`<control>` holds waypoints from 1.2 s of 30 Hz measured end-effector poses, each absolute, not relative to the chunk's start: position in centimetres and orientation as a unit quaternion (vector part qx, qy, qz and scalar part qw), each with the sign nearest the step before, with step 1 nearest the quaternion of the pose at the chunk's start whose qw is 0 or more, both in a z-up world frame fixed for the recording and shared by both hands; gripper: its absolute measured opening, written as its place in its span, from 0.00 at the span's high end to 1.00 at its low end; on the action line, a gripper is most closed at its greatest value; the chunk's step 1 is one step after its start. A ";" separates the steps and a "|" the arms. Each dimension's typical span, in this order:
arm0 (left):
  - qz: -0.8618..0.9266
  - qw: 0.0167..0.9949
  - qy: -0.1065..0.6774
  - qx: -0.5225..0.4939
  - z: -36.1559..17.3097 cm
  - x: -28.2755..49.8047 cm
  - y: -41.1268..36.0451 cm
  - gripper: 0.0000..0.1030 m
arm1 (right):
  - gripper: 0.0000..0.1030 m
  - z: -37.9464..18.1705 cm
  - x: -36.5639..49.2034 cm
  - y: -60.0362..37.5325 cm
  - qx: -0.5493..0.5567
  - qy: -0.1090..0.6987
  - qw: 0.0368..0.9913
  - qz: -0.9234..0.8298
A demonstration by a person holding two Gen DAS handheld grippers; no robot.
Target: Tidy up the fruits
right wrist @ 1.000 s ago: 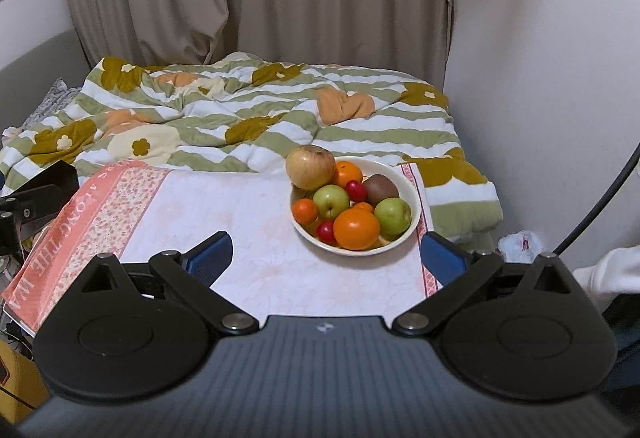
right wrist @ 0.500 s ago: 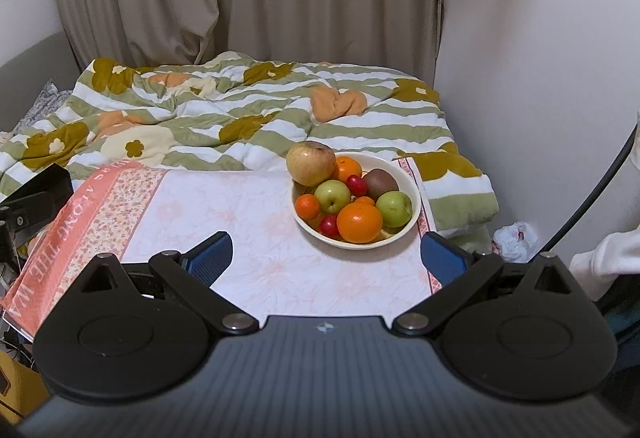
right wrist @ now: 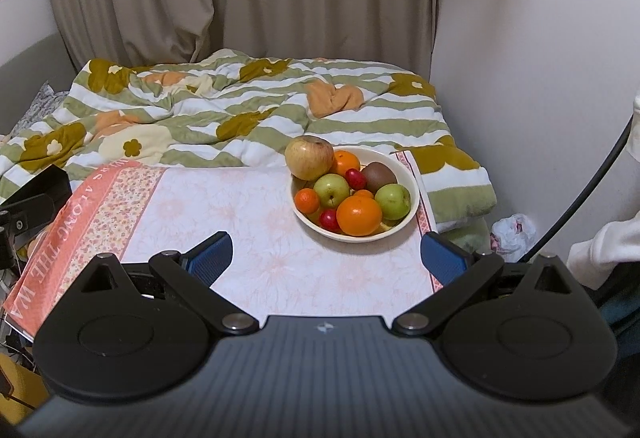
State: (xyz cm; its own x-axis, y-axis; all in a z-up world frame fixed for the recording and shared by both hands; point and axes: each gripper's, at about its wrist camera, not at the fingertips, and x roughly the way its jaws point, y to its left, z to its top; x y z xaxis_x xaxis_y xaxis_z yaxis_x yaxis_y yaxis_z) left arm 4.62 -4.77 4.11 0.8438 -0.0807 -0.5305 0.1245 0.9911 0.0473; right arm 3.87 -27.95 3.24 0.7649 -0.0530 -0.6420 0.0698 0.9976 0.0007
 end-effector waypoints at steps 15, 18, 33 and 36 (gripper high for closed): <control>-0.052 0.958 0.278 0.038 4.0 4.8 -4.6 0.00 | 0.00 3.2 3.8 -27.6 0.016 0.343 0.939 -0.035; -0.054 0.958 0.280 0.036 4.0 4.9 -4.5 0.00 | 0.00 3.2 3.9 -27.5 0.016 0.343 0.939 -0.035; -0.046 0.959 0.278 0.035 4.0 4.8 -3.9 0.00 | 0.00 3.3 3.9 -27.5 0.017 0.344 0.938 -0.036; -0.043 0.959 0.278 0.039 3.9 4.8 -3.8 0.00 | 0.00 3.3 4.0 -27.5 0.018 0.345 0.938 -0.036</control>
State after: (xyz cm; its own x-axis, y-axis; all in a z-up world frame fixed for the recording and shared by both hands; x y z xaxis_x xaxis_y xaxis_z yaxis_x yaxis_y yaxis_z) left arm 4.81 -3.83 3.92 0.8421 -0.0615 -0.5358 0.1045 0.9933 0.0502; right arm 4.01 -27.48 3.27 0.7596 -0.0555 -0.6480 0.0801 0.9968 0.0085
